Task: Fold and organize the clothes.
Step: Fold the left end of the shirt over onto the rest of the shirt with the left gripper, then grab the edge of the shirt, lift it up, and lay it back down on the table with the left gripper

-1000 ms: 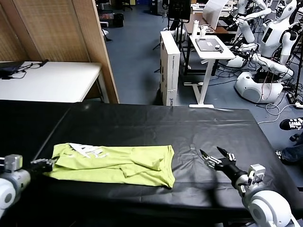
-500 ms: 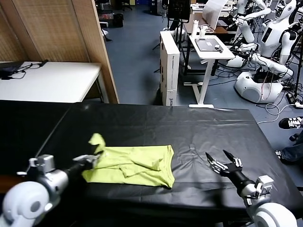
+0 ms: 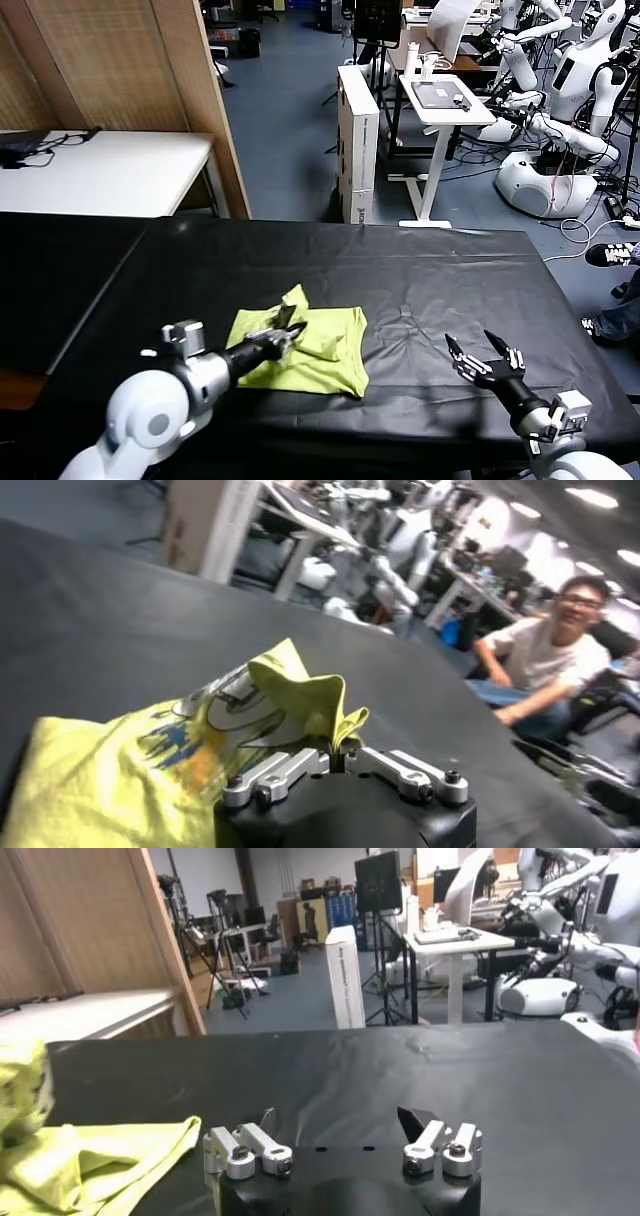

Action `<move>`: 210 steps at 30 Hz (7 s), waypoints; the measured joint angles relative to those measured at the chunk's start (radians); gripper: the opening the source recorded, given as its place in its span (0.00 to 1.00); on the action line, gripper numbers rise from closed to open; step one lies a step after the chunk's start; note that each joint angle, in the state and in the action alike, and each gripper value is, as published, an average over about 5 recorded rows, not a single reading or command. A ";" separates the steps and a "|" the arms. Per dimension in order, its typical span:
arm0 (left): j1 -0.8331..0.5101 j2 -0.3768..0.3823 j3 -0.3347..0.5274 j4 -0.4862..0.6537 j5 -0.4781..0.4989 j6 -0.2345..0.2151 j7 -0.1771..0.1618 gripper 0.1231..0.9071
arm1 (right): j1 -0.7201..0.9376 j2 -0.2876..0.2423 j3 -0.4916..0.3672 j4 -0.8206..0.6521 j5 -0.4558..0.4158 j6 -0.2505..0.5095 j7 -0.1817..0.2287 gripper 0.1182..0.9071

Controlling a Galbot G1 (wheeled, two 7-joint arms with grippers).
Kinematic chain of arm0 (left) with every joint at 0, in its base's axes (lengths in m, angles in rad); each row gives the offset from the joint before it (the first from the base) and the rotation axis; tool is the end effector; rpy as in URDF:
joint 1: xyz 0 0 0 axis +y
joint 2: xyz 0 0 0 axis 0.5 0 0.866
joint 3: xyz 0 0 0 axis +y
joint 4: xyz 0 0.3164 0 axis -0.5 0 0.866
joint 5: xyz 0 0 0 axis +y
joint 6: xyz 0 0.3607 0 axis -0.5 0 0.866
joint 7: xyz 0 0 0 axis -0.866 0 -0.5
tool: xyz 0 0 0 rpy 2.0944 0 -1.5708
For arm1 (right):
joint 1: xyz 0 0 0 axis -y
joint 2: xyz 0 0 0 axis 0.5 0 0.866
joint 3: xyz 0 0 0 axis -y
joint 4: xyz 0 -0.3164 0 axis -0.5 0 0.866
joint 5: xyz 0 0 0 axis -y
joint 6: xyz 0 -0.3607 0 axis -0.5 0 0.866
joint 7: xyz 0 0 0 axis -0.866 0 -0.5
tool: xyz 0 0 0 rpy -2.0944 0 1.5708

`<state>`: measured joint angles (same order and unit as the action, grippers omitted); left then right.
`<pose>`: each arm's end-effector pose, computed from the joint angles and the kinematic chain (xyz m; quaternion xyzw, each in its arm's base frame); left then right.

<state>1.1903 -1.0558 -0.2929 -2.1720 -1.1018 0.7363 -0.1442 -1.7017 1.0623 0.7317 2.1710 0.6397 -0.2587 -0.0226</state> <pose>0.2679 -0.0038 -0.1713 -0.3025 -0.8897 0.1892 0.2849 0.1894 -0.1086 -0.2316 0.0798 -0.9845 -0.0477 0.1484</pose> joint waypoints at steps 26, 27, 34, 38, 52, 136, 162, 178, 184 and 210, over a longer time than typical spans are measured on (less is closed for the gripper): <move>0.020 -0.190 0.088 0.120 0.210 0.000 0.046 0.07 | 0.007 -0.041 -0.045 -0.003 -0.017 -0.007 0.001 1.00; 0.021 -0.200 0.091 0.124 0.221 0.000 0.046 0.09 | 0.007 -0.045 -0.049 -0.001 -0.020 -0.008 0.001 1.00; 0.038 -0.256 0.095 0.121 0.246 0.000 0.040 0.50 | 0.025 -0.080 -0.092 -0.007 -0.044 -0.016 -0.010 1.00; 0.053 -0.263 0.084 0.100 0.245 0.000 0.037 0.81 | 0.049 -0.110 -0.129 -0.017 -0.055 -0.022 -0.020 1.00; 0.112 -0.152 -0.108 0.022 0.300 -0.018 0.066 1.00 | 0.274 -0.240 -0.407 -0.074 -0.164 -0.001 -0.119 1.00; 0.273 -0.381 -0.238 0.270 0.485 -0.478 0.177 0.91 | 0.160 -0.314 -0.333 0.146 0.051 -0.018 -0.066 1.00; 0.275 -0.241 -0.325 0.210 0.449 -0.414 0.168 0.08 | 0.161 -0.240 -0.301 0.085 0.012 -0.010 -0.051 1.00; 0.400 0.160 -0.745 0.090 0.324 -0.387 0.125 0.08 | 0.150 -0.159 -0.325 0.036 -0.038 0.002 -0.050 1.00; 0.380 0.037 -0.595 -0.021 0.400 -0.339 0.070 0.08 | 0.131 -0.172 -0.311 0.051 -0.042 0.001 -0.050 1.00; 0.258 -0.258 -0.047 0.006 0.557 -0.337 0.044 0.84 | 0.300 -0.179 -0.480 0.024 0.224 -0.176 0.143 1.00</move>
<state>1.4481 -1.3140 -0.3398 -2.1663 -0.5450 0.3996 -0.0998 -1.4019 0.8828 0.2513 2.1953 0.8639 -0.4346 0.1208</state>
